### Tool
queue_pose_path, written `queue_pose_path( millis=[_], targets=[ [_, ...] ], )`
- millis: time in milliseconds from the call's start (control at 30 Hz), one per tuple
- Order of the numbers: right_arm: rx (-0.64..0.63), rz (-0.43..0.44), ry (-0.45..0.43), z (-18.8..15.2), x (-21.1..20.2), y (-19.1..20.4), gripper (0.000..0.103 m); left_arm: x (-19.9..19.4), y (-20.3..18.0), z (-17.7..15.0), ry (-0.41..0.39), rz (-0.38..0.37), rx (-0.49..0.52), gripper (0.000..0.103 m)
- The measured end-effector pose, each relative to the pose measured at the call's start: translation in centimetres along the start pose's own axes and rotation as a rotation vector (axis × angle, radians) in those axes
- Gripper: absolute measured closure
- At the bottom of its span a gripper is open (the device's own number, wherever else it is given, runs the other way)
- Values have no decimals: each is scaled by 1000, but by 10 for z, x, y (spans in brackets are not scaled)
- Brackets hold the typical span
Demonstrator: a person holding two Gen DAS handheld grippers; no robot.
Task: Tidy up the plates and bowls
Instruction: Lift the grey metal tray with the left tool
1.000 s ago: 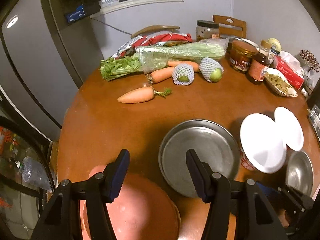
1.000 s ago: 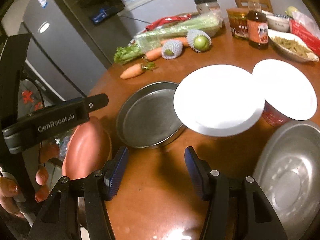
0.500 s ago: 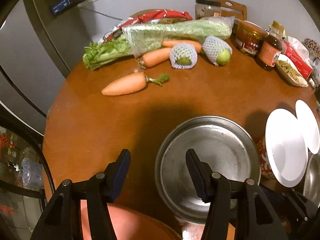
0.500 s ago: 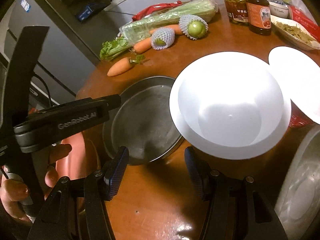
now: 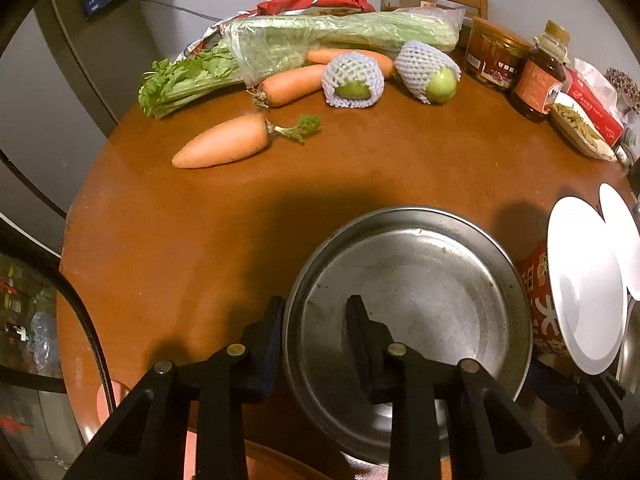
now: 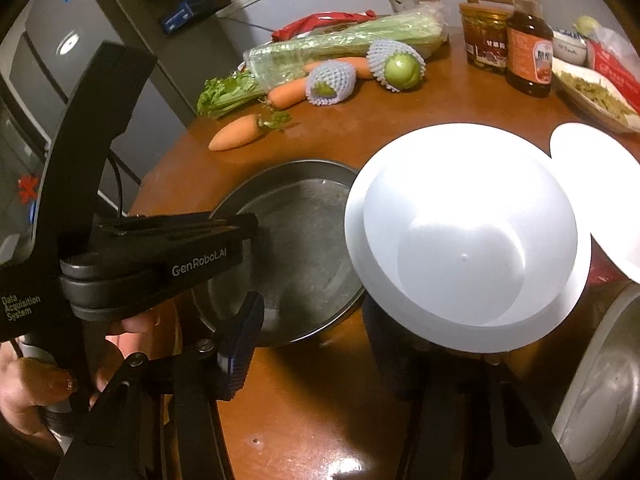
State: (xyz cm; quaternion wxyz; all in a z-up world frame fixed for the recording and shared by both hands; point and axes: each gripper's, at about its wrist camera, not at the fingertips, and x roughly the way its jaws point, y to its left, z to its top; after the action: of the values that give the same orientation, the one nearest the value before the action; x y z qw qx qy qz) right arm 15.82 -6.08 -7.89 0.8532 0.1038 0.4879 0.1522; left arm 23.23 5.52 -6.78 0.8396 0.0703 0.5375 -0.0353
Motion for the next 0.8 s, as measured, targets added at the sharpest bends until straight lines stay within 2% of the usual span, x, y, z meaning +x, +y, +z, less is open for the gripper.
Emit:
queue_pose_path(
  millis=[333,467,567,700,800],
  targets=[
    [108,1,-15,-9,-14,-17,50,-1,-1,-2,-3,0,9,72],
    [93,-14,-28,-4,-8,-12,50,-2,-3,-2,-8,12,24,72],
    [67,-21,-31,0,-3,-6,62,-2,-3,-3,-15,19,28,73],
    [38,-55,-40,3,0,-3,64,-9,0,-4,-36,-4,15,75],
    [52,-43,-35,3,-2,-5,64,-18,2,-4,-63,-8,13,75]
  ],
)
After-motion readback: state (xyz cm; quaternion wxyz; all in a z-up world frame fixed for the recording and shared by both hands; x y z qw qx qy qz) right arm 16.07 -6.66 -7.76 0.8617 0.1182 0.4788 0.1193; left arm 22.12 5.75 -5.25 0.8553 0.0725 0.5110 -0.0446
